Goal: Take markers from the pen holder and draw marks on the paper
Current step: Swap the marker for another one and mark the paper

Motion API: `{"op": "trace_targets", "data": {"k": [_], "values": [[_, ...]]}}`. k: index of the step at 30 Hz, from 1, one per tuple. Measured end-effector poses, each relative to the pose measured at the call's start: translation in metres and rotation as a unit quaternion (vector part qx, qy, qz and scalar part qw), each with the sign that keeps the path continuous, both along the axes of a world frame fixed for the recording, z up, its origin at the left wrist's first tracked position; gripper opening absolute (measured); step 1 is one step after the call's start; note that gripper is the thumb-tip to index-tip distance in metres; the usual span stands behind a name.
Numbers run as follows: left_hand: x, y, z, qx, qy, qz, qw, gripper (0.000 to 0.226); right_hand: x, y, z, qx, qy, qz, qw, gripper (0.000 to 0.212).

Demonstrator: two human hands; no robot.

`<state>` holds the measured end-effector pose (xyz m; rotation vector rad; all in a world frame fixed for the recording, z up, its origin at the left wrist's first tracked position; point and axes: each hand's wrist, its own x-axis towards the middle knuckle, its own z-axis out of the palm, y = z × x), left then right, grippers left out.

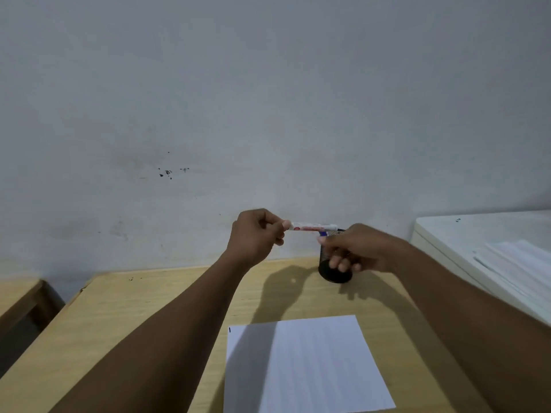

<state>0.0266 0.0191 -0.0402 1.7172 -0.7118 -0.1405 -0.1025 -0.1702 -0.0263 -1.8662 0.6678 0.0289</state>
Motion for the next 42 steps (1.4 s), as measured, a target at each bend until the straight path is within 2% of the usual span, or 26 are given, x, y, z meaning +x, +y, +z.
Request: {"op": "trace_targets", "data": {"k": [3,5,7,10,15,18,29,32,36,40,42], "values": [[0.000,-0.026,0.009,0.040,-0.075,0.016,0.996,0.019,-0.008,-0.038,0.018,-0.197,0.014,-0.027,0.980,0.030],[0.002,-0.042,0.011,0.075,-0.123,0.017,0.989,0.019,-0.007,-0.051,0.026,-0.280,0.020,-0.025,0.959,0.025],[0.004,-0.058,0.010,0.117,-0.161,0.011,0.980,0.017,-0.004,-0.060,0.029,-0.325,0.037,-0.013,0.945,0.023],[0.009,-0.080,0.003,0.169,-0.186,-0.016,0.968,0.014,0.004,-0.070,0.027,-0.346,0.037,-0.002,0.938,0.022],[0.010,-0.097,-0.012,0.231,-0.209,-0.035,0.950,0.035,0.016,-0.076,0.021,-0.336,0.015,0.008,0.942,0.020],[0.013,-0.098,-0.019,0.250,-0.239,-0.006,0.938,0.025,0.019,-0.078,0.016,-0.320,-0.012,0.002,0.947,0.019],[0.008,-0.103,-0.023,0.240,-0.334,0.005,0.912,0.023,0.016,-0.074,0.005,-0.291,-0.053,-0.014,0.955,0.014],[0.008,-0.104,-0.024,0.228,-0.311,0.001,0.923,0.017,0.014,-0.071,0.007,-0.287,-0.060,-0.011,0.956,0.015],[0.009,-0.096,-0.007,0.145,-0.257,0.039,0.955,0.018,0.012,-0.065,0.016,-0.251,-0.079,-0.015,0.965,0.017],[0.015,-0.062,0.028,0.048,-0.175,0.085,0.980,0.016,0.016,-0.034,0.024,-0.141,-0.090,0.004,0.986,0.022],[0.017,-0.037,0.039,0.004,-0.136,0.099,0.986,0.009,0.020,-0.005,0.021,-0.062,-0.077,0.028,0.995,0.032]]}}
